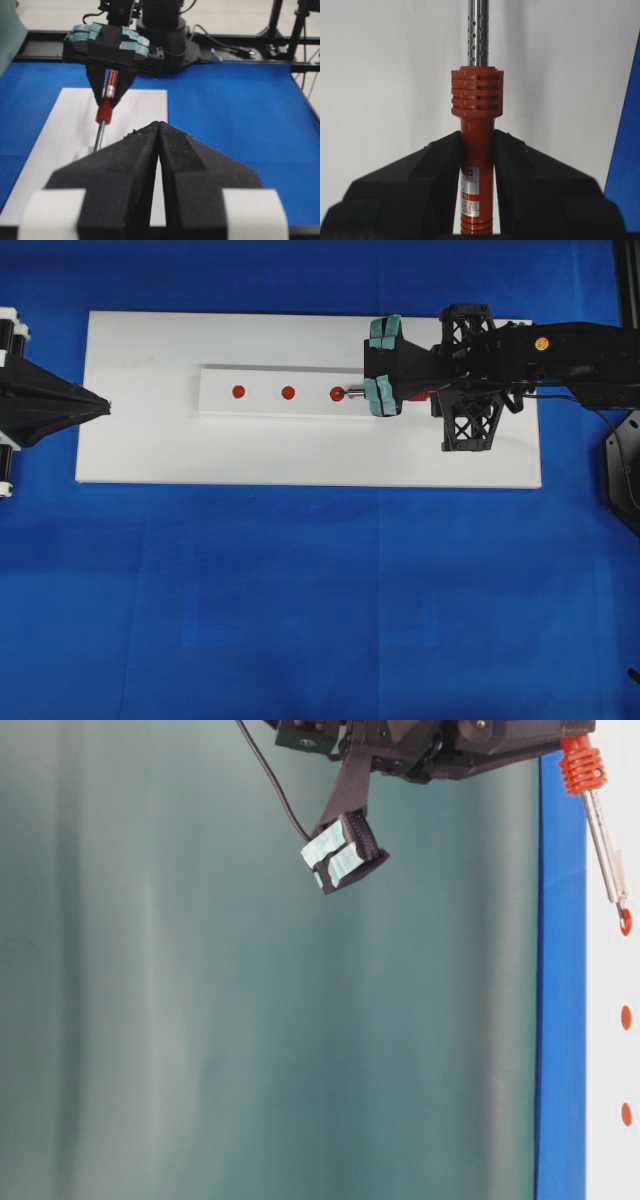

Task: Touch the tip of the soldering iron to the mark.
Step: 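Raise the iron tip and pull it back to the right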

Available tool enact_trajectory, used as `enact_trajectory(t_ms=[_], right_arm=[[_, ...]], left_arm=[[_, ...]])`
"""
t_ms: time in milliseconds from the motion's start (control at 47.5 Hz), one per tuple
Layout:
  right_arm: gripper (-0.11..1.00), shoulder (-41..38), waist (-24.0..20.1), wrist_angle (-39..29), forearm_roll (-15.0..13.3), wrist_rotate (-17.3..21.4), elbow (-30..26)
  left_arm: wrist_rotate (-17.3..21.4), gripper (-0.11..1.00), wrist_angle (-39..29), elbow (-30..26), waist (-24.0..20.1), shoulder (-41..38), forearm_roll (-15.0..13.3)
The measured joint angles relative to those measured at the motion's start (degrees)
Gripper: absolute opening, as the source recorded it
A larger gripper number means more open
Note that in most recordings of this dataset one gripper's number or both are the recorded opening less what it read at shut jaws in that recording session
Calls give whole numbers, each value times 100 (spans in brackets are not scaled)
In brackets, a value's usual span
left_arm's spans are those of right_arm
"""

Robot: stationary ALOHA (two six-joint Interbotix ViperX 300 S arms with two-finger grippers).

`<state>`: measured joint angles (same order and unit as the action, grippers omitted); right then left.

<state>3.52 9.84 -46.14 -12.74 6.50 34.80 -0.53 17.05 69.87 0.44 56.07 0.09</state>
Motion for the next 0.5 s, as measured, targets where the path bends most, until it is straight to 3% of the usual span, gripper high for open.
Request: enact_trajectory(t_ms=[505], right_arm=[[6,-62,0,0,-9,-18,0]], left_arm=[[0,0,0,0,0,0,-9]])
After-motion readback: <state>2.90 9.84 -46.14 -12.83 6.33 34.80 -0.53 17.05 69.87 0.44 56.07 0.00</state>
